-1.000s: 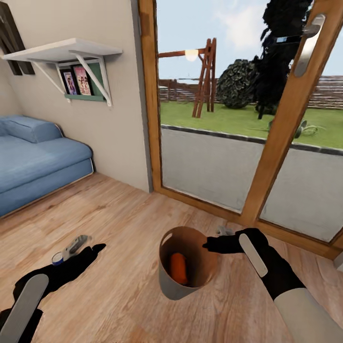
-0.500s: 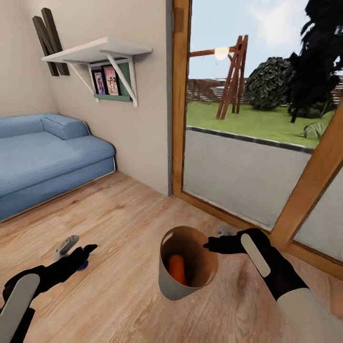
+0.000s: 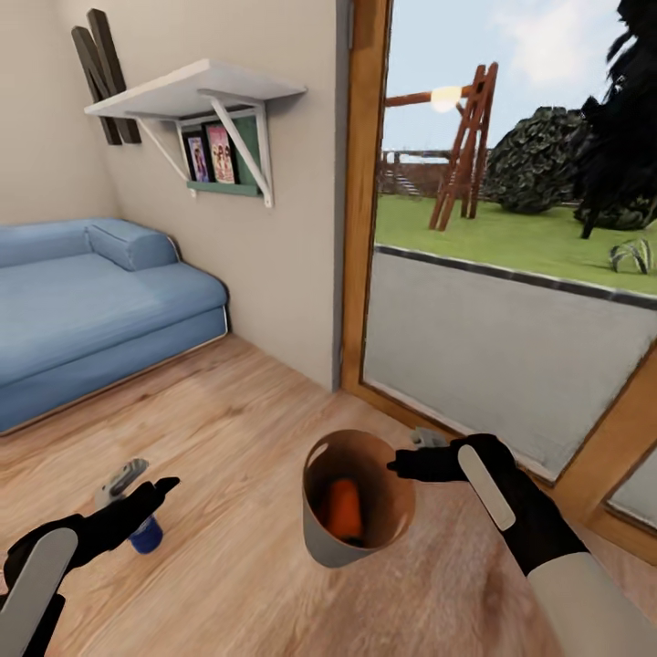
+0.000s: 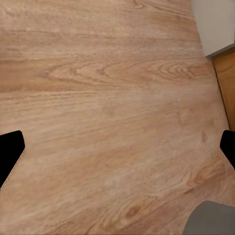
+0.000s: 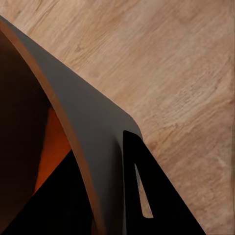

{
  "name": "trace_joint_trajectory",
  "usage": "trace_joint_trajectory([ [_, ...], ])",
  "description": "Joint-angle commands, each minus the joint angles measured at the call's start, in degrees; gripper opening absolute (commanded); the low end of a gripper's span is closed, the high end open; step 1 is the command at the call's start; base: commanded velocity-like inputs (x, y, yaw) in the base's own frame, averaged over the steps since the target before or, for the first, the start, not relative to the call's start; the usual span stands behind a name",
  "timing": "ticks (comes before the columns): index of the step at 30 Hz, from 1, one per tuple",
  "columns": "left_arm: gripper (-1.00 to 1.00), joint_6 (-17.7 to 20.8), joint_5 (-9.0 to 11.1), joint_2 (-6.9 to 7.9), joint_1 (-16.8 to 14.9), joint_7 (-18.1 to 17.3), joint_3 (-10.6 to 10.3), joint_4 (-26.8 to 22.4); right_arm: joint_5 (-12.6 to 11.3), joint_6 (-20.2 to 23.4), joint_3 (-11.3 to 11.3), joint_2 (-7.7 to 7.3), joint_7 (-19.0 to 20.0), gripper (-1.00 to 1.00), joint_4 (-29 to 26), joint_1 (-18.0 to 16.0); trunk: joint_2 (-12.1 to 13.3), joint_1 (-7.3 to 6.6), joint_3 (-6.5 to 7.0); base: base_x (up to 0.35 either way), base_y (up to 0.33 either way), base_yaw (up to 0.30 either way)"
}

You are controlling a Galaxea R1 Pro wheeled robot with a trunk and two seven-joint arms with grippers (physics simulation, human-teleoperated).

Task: Put the three can of soda from the living room inside the tash can in the kitchen.

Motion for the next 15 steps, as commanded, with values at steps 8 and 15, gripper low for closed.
trace_joint_trajectory([
  [8, 1.0, 0.0, 0.0, 0.14, 0.0, 0.0, 0.2, 2.2, -2.8, 0.1, 0.0, -0.55, 0.3, -1.0, -0.5, 0.1, 0.0, -0.01, 0.01, 0.344, 0.0, 0.28],
  [15, 1.0, -0.6, 0.0, 1.11, 0.0, 0.1, 0.3, 5.4, -2.8, 0.1, 0.0, -0.67, 0.3, -1.0, -2.2, 0.5, 0.0, -0.01, 0.01, 0.345, 0.016, 0.288],
])
